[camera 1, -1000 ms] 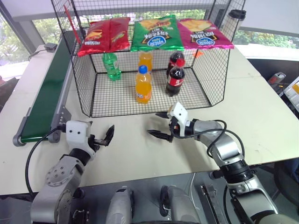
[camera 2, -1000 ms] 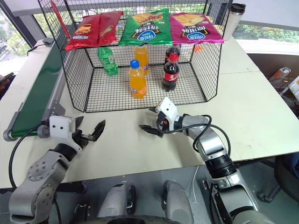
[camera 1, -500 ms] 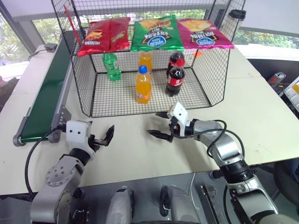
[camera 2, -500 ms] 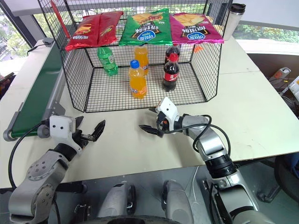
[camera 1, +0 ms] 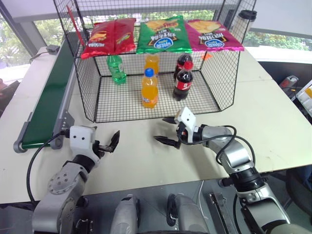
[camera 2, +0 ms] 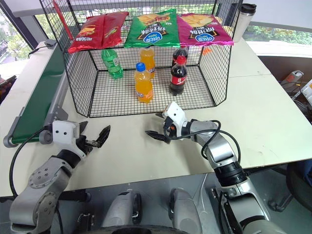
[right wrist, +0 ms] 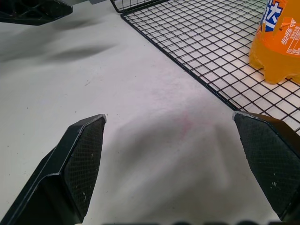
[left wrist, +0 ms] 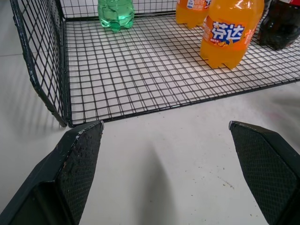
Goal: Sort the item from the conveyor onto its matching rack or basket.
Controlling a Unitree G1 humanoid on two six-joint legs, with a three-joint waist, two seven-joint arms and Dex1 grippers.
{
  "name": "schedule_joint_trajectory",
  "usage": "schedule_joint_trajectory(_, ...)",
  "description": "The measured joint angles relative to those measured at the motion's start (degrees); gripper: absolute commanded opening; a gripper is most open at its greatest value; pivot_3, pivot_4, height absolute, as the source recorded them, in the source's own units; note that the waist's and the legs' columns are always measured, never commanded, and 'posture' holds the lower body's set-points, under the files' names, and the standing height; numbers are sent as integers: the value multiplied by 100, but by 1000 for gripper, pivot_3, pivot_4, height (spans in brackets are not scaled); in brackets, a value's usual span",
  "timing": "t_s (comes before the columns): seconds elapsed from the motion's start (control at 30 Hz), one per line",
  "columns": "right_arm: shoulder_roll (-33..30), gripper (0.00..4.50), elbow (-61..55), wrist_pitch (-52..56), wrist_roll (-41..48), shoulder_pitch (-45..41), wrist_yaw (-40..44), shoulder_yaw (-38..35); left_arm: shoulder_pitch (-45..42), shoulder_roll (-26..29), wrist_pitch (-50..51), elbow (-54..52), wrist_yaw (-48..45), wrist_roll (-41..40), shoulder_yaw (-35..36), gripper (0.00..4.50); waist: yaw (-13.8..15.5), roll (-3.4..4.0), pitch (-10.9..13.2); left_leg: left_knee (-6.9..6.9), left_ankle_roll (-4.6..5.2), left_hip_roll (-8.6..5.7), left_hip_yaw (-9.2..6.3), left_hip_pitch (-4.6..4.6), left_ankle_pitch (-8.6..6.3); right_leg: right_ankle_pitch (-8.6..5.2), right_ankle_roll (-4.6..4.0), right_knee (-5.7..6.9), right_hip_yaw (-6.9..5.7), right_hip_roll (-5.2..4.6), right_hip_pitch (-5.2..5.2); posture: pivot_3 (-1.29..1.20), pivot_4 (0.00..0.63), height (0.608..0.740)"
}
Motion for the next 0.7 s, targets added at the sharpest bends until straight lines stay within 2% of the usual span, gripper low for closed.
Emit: schedule_joint_trajectory(0.7,3,4500,1,-17,-6,0,-9,0,22,8,-3,10,16,251,-56,4462,0,0,0,0,0,0,0,0,0,0,0,0,0,0,0,0,150,740)
